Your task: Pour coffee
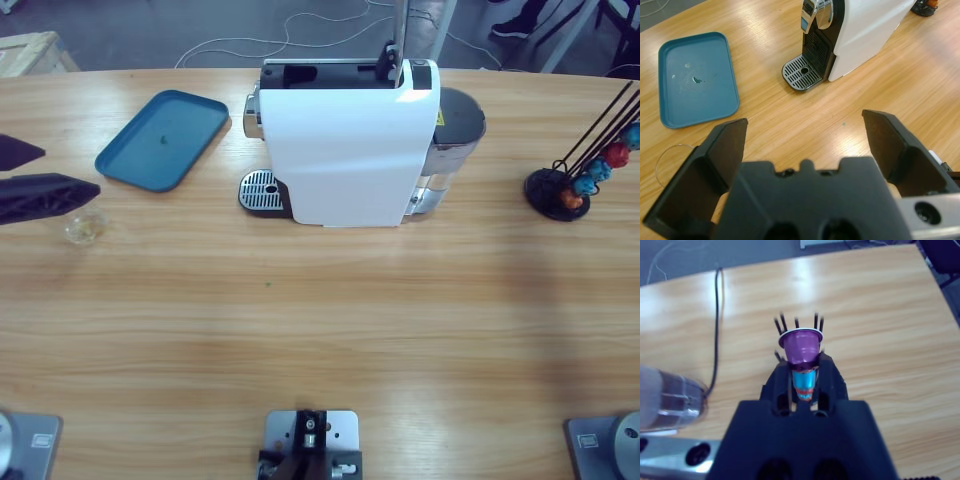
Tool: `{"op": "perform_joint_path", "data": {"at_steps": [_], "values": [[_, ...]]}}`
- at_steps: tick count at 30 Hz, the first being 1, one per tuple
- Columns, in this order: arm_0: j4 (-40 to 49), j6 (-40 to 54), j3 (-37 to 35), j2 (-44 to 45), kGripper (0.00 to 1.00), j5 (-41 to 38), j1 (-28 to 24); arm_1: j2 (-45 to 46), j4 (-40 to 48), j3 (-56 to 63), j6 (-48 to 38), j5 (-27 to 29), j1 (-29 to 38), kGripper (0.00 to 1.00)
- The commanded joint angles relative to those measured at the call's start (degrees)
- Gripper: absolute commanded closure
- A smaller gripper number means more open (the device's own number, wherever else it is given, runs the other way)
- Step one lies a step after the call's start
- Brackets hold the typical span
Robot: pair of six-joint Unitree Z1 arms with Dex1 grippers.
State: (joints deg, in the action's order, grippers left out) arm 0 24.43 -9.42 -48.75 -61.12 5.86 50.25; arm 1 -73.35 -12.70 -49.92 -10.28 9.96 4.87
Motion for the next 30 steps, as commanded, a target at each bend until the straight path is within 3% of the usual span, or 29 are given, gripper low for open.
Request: {"op": "perform_joint_path", "data": {"at_steps": [1, 5, 8, 12, 16, 23, 27, 30], "values": [[-1.33, -0.42, 2.72, 1.36, 0.011, -0.15, 0.55, 6.92, -9.17, -7.66, -1.90, 1.80, -0.51, 1.000], [-1.49, -0.23, 2.79, 2.32, 0.012, -0.13, 0.55, 11.61, -12.67, -9.70, 0.03, -0.10, 8.47, 1.000], [-1.40, 0.02, 3.19, 3.50, 0.011, 0.01, 0.55, 10.66, -14.99, -12.25, 7.47, -3.56, 24.29, 1.000], [-0.58, 1.42, 3.49, 4.19, 0.012, -0.17, 1.48, 2.66, -16.23, -17.07, 10.74, -2.95, 41.36, 1.000], [2.66, 2.55, 3.09, 6.93, 0.013, -1.03, 2.69, -9.59, -17.62, -25.61, 18.05, -4.70, 51.17, 1.000], [6.67, 5.24, 4.33, 12.04, 0.012, -2.64, 2.92, -31.31, -23.99, -48.78, 27.18, -10.36, 53.57, 1.000], [7.02, 8.24, 5.21, 12.78, 0.011, -3.31, 2.90, -40.03, -28.29, -59.08, 29.99, -10.01, 53.56, 1.000], [6.56, 9.30, 7.32, 12.83, 0.010, -3.58, 2.88, -42.77, -28.84, -60.47, 30.37, -8.38, 51.25, 1.000]]}}
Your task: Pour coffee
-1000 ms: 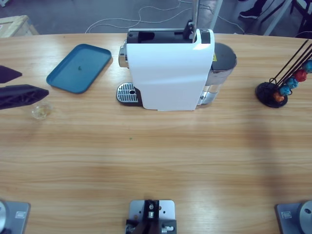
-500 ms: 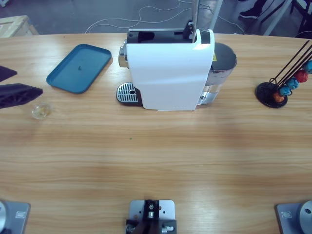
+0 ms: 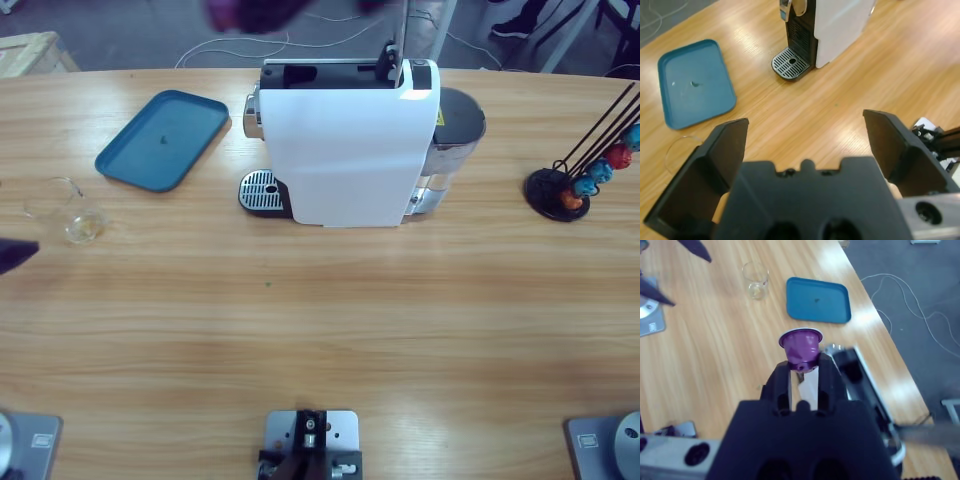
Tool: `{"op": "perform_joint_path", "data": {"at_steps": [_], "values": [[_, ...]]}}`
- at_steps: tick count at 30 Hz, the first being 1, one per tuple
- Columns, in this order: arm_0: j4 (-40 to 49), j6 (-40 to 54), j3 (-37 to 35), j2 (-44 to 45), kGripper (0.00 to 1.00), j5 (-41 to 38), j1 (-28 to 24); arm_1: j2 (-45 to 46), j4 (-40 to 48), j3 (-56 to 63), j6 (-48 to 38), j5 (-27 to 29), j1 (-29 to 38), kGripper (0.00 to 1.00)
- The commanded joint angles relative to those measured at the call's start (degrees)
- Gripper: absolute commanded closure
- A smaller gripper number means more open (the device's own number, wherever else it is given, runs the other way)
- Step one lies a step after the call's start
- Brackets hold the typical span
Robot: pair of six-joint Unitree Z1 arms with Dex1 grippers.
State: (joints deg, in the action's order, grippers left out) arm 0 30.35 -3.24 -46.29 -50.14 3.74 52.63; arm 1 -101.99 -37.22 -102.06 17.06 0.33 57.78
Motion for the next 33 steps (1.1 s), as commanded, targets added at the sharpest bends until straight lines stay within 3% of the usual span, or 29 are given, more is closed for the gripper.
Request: {"op": "perform_joint_path", "data": {"at_steps": [1, 6, 11, 33], "values": [[0.49, 3.53, 5.40, 1.97, 0.010, -1.45, 0.53, -14.43, -4.61, -8.33, 3.29, 1.80, -2.60, 1.000], [-0.90, 3.95, 6.56, 2.22, 0.010, -1.03, 0.55, -14.25, -6.55, -8.24, 4.65, 5.24, -6.90, 1.000], [-2.59, 3.86, 6.39, 1.38, 0.009, -1.01, 0.53, -14.74, -6.50, -8.31, 5.24, 4.99, -9.05, 1.000], [-2.75, 3.68, 6.39, 1.36, 0.009, -1.01, 0.55, -14.37, -5.67, -3.49, 4.91, 4.47, -9.79, 1.000]]}}
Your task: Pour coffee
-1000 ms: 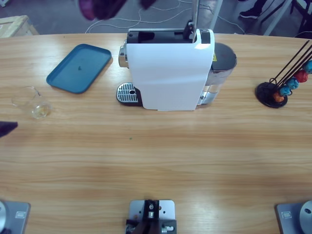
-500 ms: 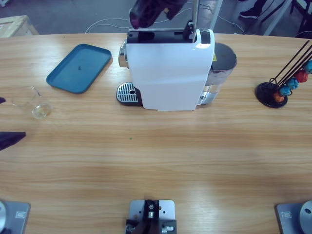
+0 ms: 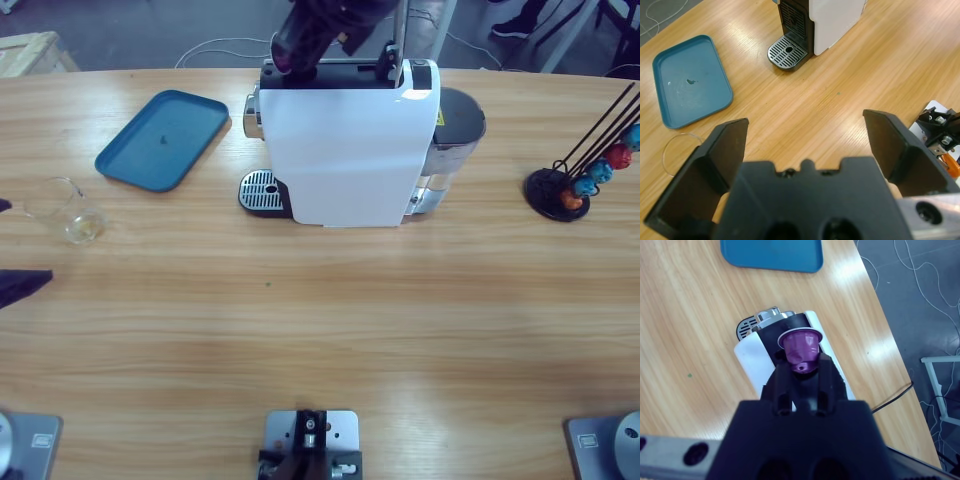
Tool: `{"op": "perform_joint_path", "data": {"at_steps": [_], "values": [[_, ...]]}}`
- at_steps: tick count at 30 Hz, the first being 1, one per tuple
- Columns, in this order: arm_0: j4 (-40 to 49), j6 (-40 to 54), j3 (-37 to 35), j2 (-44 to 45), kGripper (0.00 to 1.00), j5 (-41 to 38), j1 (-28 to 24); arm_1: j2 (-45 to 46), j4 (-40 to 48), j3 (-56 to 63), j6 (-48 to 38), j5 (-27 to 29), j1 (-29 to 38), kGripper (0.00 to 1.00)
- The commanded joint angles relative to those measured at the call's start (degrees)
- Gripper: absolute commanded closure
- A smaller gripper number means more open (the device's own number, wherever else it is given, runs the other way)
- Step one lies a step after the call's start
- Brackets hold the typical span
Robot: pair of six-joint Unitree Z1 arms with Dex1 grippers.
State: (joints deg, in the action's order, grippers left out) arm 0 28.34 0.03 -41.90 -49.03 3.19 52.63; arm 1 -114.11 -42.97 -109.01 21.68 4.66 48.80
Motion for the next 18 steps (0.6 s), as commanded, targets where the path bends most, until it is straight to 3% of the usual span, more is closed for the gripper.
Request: {"op": "perform_joint_path", "data": {"at_steps": [1, 2, 3, 4, 5, 6, 7, 16, 17, 18], "values": [[-0.74, 0.41, 2.00, 0.25, 0.010, -0.46, 0.51, -2.25, 0.08, 3.77, 0.17, 0.05, -0.81, 1.000], [-0.74, 0.41, 2.00, 0.25, 0.010, -0.46, 0.55, -2.18, 0.13, 4.09, -0.03, 0.00, -0.81, 1.000], [-0.74, 0.41, 2.00, 0.25, 0.011, -0.46, 0.53, -2.16, 0.17, 4.30, -0.41, 0.03, -0.81, 0.843], [-0.74, 0.41, 2.00, 0.25, 0.010, -0.46, 0.53, -2.16, 0.20, 4.42, -1.10, 0.19, -0.81, 0.533], [-0.74, 0.41, 2.00, 0.22, 0.009, -0.46, 0.55, -2.02, 0.47, 4.69, -1.45, 0.38, -0.81, 0.309], [-0.74, 0.41, 2.00, 0.17, 0.009, -0.46, 0.55, -1.60, 1.19, 5.16, -1.54, 0.44, -0.81, 0.103], [-0.74, 0.41, 2.00, 0.18, 0.009, -0.46, 0.55, -1.04, 1.71, 5.46, -1.55, 0.56, -0.81, 0.002], [-1.37, 0.41, 2.02, -0.29, 0.009, -0.50, 0.55, 5.73, 2.36, 4.12, -2.63, 3.16, -0.54, 0.016], [-1.57, 0.41, 2.00, -0.36, 0.009, -0.48, 0.53, 7.27, 2.22, 3.65, -2.70, 2.77, -0.02, 0.191], [-1.88, 0.41, 1.95, -0.31, 0.009, -0.46, 0.55, 9.07, 2.03, 3.37, -2.84, 1.09, 0.79, 0.518]]}}
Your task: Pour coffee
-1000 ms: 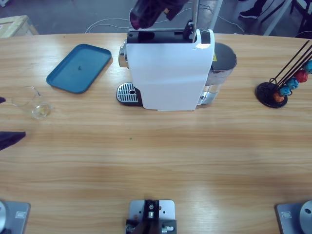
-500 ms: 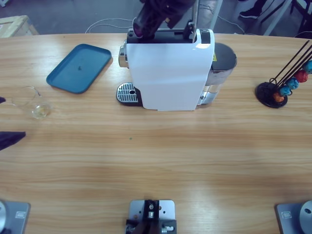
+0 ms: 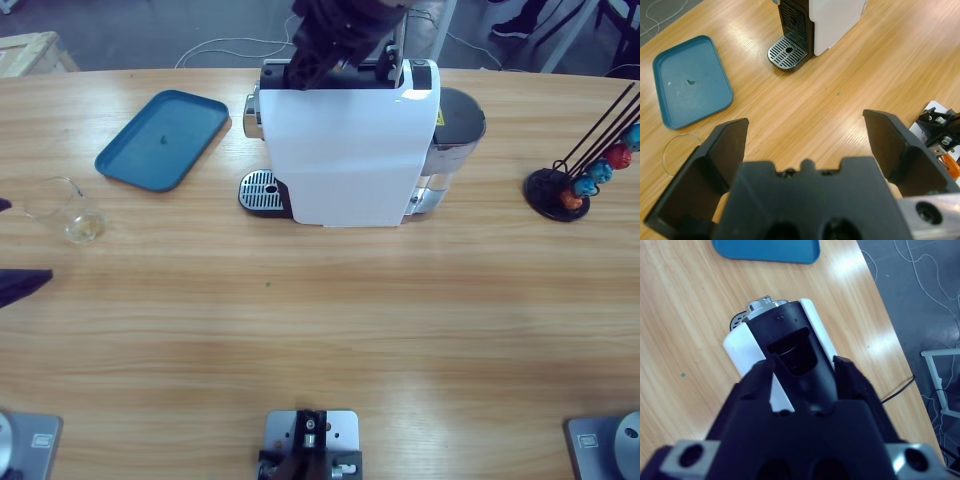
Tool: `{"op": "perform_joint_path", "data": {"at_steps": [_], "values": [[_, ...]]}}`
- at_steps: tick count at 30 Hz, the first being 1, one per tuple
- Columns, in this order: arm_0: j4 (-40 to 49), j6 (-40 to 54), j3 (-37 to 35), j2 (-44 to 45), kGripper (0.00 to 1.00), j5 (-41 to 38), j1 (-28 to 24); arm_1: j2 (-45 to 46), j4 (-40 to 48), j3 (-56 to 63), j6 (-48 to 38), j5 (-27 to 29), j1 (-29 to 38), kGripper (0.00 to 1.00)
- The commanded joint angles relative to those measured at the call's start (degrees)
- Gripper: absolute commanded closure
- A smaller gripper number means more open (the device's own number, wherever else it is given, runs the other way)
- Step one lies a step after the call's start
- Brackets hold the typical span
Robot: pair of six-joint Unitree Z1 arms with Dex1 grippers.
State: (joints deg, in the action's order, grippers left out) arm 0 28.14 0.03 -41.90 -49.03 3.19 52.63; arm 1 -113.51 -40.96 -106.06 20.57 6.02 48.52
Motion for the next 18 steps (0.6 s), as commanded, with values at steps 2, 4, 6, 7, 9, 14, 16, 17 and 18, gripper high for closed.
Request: {"op": "perform_joint_path", "data": {"at_steps": [2, 4, 6, 7, 9, 14, 16, 17, 18], "values": [[-2.20, 0.41, 1.82, -0.33, 0.009, -0.48, 0.55, 11.32, -2.34, -0.45, -4.91, -1.70, 3.25, 0.974], [-2.27, 0.41, 1.53, -0.52, 0.010, -0.60, 0.55, 14.48, -3.02, 1.93, -9.34, -1.24, 5.23, 1.000], [-2.25, 0.48, 0.93, -0.92, 0.009, -0.62, 0.53, 17.98, 0.83, 10.08, -18.04, -1.77, 7.69, 1.000], [-2.23, 0.62, 0.86, -1.19, 0.009, -0.55, 0.53, 20.05, 4.48, 15.71, -22.95, -0.36, 9.07, 1.000], [-2.22, 0.76, 0.86, -1.86, 0.009, -0.46, 0.55, 24.60, 11.44, 26.48, -31.72, 1.33, 10.19, 1.000], [-2.22, 0.36, -0.25, -1.68, 0.009, -0.95, 0.55, 34.33, 14.73, 36.66, -47.48, 12.86, 10.19, 1.000], [-2.22, 0.17, -0.74, -1.59, 0.009, -1.29, 0.55, 35.19, 15.24, 36.80, -49.70, 16.97, 7.99, 1.000], [-2.16, 0.15, -0.94, -1.59, 0.009, -1.34, 0.55, 34.68, 16.47, 36.80, -50.60, 17.60, 5.90, 1.000], [-2.04, 0.15, -1.13, -1.59, 0.009, -1.36, 0.55, 33.71, 18.56, 36.80, -51.25, 17.88, 3.81, 1.000]]}}
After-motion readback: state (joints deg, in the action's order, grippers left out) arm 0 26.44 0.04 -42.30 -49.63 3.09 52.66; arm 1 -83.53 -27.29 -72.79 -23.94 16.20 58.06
